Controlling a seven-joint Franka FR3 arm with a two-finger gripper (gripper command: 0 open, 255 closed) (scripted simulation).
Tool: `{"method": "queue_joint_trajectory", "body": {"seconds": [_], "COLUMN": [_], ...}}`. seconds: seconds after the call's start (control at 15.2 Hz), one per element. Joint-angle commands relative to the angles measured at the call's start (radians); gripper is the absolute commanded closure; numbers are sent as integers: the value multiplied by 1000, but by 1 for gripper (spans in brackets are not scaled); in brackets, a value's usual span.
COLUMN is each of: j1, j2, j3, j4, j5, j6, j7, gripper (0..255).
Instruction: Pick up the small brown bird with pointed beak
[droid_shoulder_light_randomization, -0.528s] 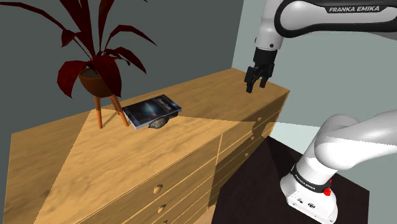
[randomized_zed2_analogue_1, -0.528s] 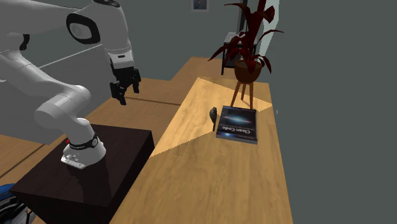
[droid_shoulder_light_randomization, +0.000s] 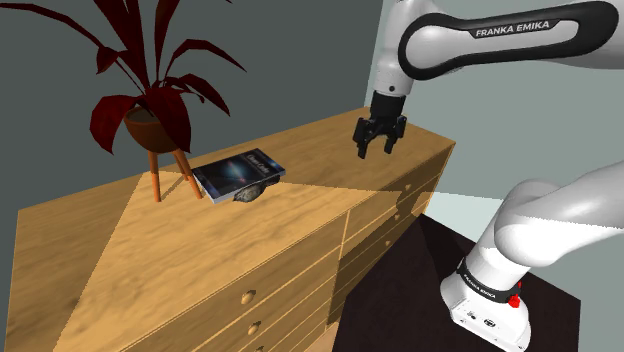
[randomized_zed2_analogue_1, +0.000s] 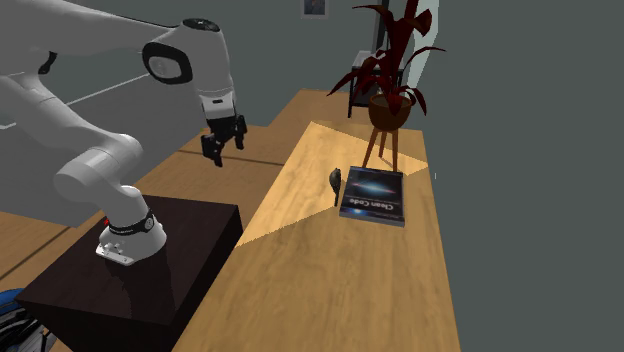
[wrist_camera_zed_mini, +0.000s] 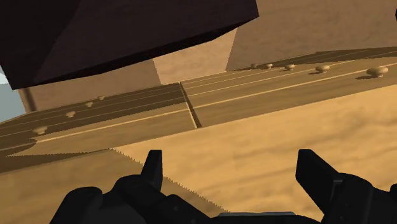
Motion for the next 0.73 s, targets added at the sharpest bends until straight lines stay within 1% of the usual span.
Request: {"method": "queue_joint_trajectory", "body": {"seconds": [0.0, 0.33, 0.66], "j1": [1, -2, -9], "j2": [53, 206, 381], "j3": [32, 104, 163], "j4": [10, 57, 140], "j5": [33, 91, 116], "j6": [53, 188, 313], "j7": [74, 241, 406], "gripper": [0, 0, 0]}}
